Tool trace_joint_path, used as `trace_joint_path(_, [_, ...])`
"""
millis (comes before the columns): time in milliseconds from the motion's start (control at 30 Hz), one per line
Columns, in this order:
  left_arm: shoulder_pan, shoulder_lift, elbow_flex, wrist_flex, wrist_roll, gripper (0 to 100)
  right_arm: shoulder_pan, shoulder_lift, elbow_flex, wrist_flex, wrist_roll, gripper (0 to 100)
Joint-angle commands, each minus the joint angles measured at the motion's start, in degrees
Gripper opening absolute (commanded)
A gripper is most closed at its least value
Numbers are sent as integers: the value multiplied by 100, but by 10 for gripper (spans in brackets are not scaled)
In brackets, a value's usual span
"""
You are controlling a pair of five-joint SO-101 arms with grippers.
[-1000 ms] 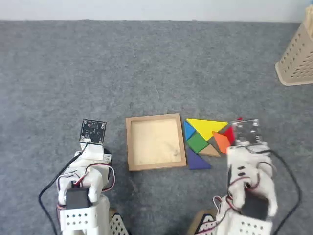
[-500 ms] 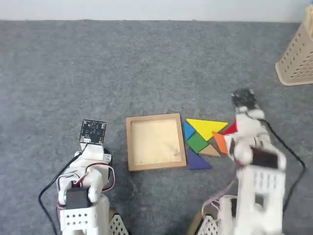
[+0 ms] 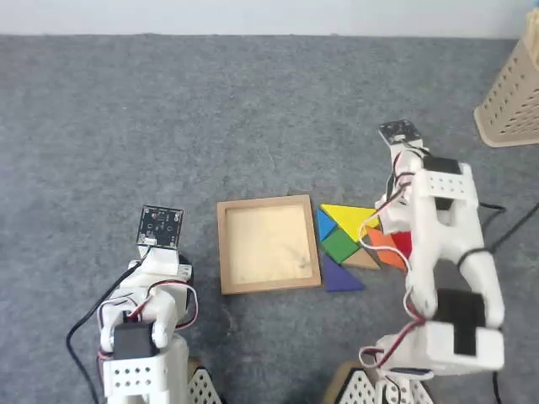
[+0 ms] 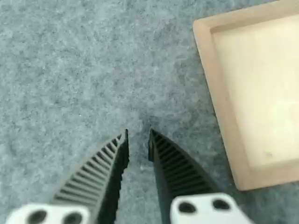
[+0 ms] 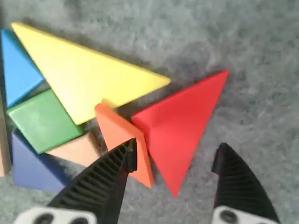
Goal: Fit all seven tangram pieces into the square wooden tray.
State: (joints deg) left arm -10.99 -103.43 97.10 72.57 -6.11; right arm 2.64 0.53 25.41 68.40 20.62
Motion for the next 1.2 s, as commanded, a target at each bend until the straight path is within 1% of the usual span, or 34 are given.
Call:
trace_joint_path(0, [18,-132,-48,0,44,71,57,207,-492,-31,-123,283])
trace_joint_path(100, [9,-132,-48,0,44,71,101,558,-668,-207,-431,283])
trace_joint_path(333, [9,-132,-48,0,44,71,119,1332,-870,-426,-791,283])
trace_joint_path(500, [9,-132,-48,0,44,71,127,1631,-914,-453,-800,282])
trace_joint_path(633, [9,-132,-48,0,44,71,163,1640,-914,-453,-800,275])
trace_joint_path(800, [9,-132,-48,0,44,71,189,1569,-1011,-426,-862,189])
trace_joint_path(900, [9,-132,-48,0,44,71,382,1376,-1187,-374,-1055,188])
trace_joint_path(1000, [9,-132,-48,0,44,71,576,1138,-1433,-145,-1081,188])
trace_joint_path(1167, [9,-132,-48,0,44,71,558,787,-1767,180,-1134,188])
